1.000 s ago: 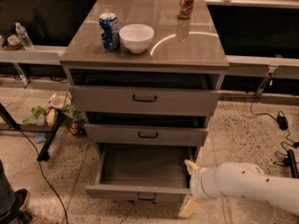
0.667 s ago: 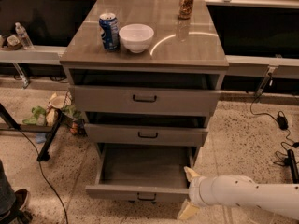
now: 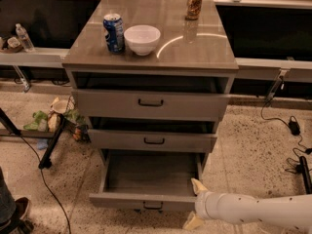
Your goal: Close bottom drawer
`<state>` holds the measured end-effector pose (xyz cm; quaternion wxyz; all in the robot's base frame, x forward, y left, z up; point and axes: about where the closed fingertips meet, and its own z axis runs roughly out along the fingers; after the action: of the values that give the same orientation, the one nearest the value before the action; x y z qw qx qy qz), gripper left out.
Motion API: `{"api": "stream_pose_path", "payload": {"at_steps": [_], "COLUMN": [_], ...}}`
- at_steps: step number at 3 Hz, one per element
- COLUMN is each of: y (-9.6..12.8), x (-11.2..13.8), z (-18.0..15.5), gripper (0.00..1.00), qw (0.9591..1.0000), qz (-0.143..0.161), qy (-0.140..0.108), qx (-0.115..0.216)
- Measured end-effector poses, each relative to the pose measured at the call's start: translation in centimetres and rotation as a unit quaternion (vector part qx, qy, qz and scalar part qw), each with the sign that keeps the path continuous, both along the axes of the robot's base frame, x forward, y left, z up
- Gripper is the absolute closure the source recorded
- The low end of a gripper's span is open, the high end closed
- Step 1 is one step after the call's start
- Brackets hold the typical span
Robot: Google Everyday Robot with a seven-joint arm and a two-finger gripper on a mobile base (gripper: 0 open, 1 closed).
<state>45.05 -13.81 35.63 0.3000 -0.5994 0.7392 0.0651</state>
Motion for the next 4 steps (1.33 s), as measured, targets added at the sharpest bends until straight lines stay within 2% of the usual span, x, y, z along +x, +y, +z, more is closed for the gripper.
{"api": "stream_pose_path", "payload": {"at_steps": [1, 2, 3, 4], "y": [-1.2, -2.5, -2.8, -2.5], "x": [0.4, 0.8, 1.2, 1.2], "z": [-4.1, -8.8, -9.7, -10.9], "gripper": [0.00, 0.00, 0.00, 0.00], "qw": [0.9998, 0.9990, 0.9986, 0.9994], "qz": [-0.016, -0.016, -0.018, -0.026], "qy": [0.012, 0.008, 0.000, -0.005], "qx": [-0.009, -0.041, -0.049, -0.025]}}
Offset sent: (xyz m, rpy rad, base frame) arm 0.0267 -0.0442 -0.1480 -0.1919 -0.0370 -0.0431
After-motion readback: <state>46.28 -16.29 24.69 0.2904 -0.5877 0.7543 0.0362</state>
